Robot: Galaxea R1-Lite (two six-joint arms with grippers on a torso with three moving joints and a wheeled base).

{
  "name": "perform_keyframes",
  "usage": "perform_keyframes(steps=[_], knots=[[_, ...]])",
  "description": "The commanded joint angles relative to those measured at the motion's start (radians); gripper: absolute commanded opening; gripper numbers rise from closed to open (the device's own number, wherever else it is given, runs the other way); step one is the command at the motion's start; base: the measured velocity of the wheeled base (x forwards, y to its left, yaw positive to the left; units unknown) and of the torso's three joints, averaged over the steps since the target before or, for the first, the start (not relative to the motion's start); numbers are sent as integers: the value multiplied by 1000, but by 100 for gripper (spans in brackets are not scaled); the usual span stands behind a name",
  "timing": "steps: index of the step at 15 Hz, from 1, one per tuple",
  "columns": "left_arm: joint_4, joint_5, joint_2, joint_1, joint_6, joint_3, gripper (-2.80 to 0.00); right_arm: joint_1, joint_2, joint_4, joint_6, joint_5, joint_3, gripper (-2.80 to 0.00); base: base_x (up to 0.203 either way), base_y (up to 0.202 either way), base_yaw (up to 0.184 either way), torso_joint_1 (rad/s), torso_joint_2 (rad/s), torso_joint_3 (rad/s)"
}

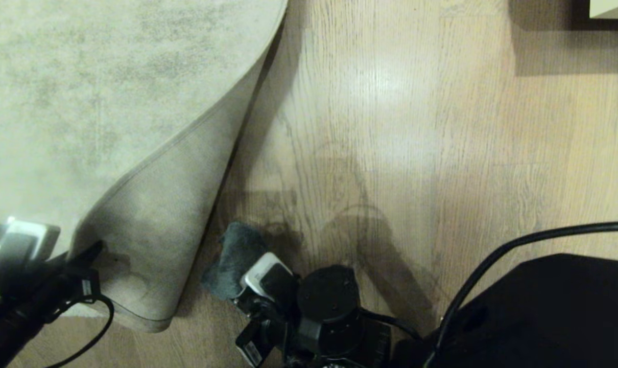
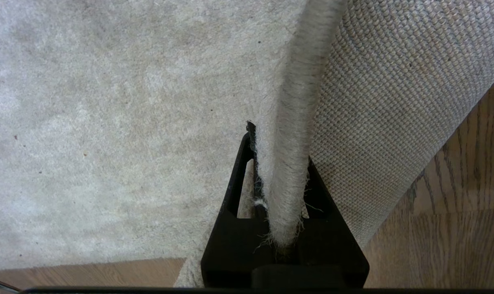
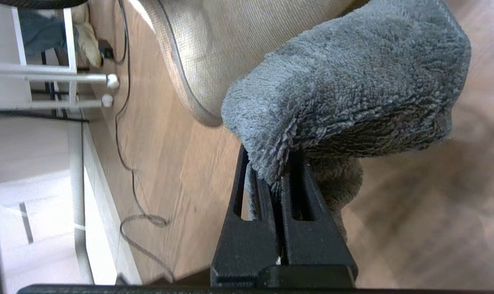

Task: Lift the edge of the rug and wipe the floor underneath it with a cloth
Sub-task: Wipe the floor under the carpet with a rag

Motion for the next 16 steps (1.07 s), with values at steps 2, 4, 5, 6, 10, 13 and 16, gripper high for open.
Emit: perform_keyframes(steps=[2, 4, 5, 6, 10, 13, 16], knots=[[-48, -1, 31, -2, 2, 0, -280, 1, 120, -26, 0, -2, -77, -280, 0, 0, 0, 0, 0, 0], [-48, -1, 42, -2, 3, -2, -280, 0, 165, -46, 0, -7, -130, -280, 0, 0, 0, 0, 0, 0], [-48, -1, 50, -3, 2, -2, -280, -2, 187, -57, 0, -16, -161, -280, 0, 0, 0, 0, 0, 0], [-48, 1, 58, -7, 2, -3, -280, -6, 210, -70, 0, -32, -188, -280, 0, 0, 0, 0, 0, 0], [-48, 1, 72, -9, 3, -5, -280, -34, 255, -94, 0, -56, -242, -280, 0, 0, 0, 0, 0, 0], [-48, 1, 84, -11, 3, -10, -280, -67, 277, -118, -3, -71, -256, -280, 0, 0, 0, 0, 0, 0], [-48, 1, 89, -11, 3, -8, -280, -98, 289, -132, -6, -92, -271, -280, 0, 0, 0, 0, 0, 0]])
